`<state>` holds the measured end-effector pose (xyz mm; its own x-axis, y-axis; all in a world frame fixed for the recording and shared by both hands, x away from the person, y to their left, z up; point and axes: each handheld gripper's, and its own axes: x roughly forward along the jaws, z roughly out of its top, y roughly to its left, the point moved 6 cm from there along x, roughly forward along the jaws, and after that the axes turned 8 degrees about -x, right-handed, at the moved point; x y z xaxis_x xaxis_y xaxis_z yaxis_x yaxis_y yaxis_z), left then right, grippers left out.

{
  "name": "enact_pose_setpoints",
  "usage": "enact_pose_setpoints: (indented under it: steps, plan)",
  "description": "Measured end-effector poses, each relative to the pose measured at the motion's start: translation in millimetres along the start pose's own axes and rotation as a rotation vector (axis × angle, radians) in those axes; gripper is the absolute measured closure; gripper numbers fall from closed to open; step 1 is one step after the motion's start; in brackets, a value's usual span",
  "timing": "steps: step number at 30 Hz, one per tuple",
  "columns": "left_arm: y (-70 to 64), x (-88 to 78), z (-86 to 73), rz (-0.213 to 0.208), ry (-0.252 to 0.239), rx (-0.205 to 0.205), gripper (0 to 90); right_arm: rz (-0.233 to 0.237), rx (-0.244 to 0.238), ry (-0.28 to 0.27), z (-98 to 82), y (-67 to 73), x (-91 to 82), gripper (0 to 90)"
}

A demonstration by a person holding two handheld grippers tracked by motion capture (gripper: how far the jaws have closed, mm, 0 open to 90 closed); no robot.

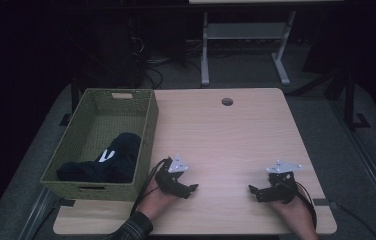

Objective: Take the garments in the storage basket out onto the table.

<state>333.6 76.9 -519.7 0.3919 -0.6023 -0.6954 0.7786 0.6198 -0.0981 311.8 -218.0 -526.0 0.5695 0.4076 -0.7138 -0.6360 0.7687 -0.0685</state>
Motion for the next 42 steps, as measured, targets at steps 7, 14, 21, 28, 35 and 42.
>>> enact_pose_setpoints:
  steps: [7, 14, 21, 28, 35, 42]
  plan:
    - [-0.8, 2.5, 2.4, 0.004, 0.002, -0.001, 12.8, -0.001, 0.004, 0.001, -0.1, 0.2, 0.0, 0.4]
    - [-0.7, 3.6, 3.8, -0.006, -0.003, -0.002, 13.1, 0.007, 0.0, 0.001, 0.4, -0.1, 0.4, 0.4]
    - [1.4, 2.1, 6.1, 0.01, 0.01, -0.001, 13.5, 0.011, -0.002, 0.0, 0.8, -0.5, 0.8, 0.4]
    - [4.7, -5.0, 10.4, 0.013, -0.012, -0.013, 13.5, 0.014, -0.004, 0.0, 0.6, -0.5, 0.6, 0.4]
    - [3.2, -8.8, 14.0, 0.0, -0.019, -0.015, 13.5, 0.014, -0.004, 0.0, 0.6, -0.5, 0.6, 0.4]
    - [3.5, -13.8, 17.6, -0.015, -0.038, -0.031, 13.5, 0.014, -0.004, 0.0, 0.6, -0.5, 0.6, 0.4]
